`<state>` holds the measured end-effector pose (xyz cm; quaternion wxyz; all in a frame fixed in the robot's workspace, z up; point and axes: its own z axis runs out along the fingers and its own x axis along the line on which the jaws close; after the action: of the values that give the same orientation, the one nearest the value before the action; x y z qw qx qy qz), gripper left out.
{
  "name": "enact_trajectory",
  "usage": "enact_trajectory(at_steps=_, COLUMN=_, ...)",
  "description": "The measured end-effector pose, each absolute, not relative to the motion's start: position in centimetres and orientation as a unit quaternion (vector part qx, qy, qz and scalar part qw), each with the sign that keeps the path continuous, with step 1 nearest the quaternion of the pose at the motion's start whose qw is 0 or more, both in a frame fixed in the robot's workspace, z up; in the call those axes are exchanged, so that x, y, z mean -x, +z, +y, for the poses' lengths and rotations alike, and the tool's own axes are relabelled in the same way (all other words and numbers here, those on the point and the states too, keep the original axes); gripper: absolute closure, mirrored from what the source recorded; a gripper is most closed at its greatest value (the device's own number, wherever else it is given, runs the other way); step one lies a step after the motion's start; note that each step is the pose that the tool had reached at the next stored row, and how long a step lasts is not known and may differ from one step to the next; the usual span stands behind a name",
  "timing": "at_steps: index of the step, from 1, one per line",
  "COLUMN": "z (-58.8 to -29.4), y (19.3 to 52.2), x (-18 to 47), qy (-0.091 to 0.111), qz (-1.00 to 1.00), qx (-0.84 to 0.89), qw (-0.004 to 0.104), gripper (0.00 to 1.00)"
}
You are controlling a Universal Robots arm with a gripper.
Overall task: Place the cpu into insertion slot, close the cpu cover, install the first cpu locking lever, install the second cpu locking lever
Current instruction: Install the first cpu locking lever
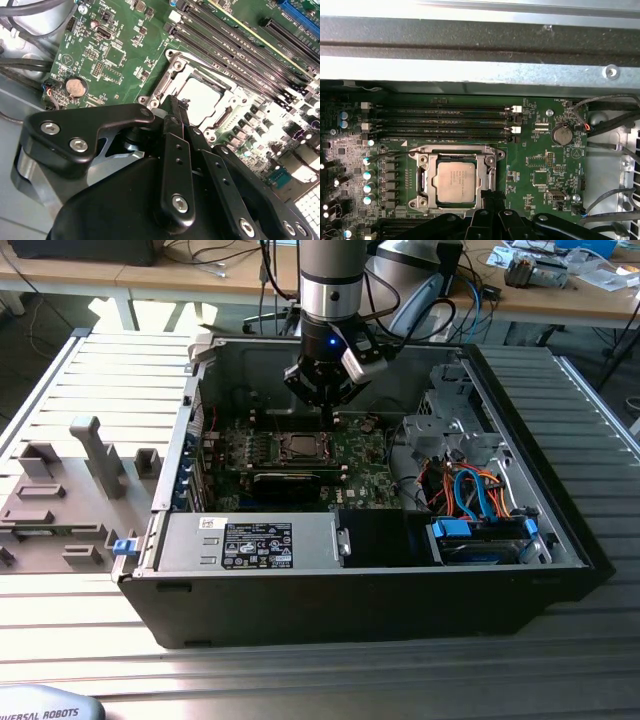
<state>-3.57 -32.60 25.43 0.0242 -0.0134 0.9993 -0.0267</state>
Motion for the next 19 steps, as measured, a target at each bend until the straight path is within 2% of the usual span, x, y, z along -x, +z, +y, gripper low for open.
enact_trajectory(at_steps=15, z=-32.60, y=25.43, x=3.58, qy=-0.026, qz=0.999, qx=0.023, qw=0.024, gripper=0.89)
enact_trajectory(at_steps=19, z=-32.60, y=25.44, x=3.58, qy=-0.024, qz=0.999, qx=0.023, qw=0.018, gripper=0.89)
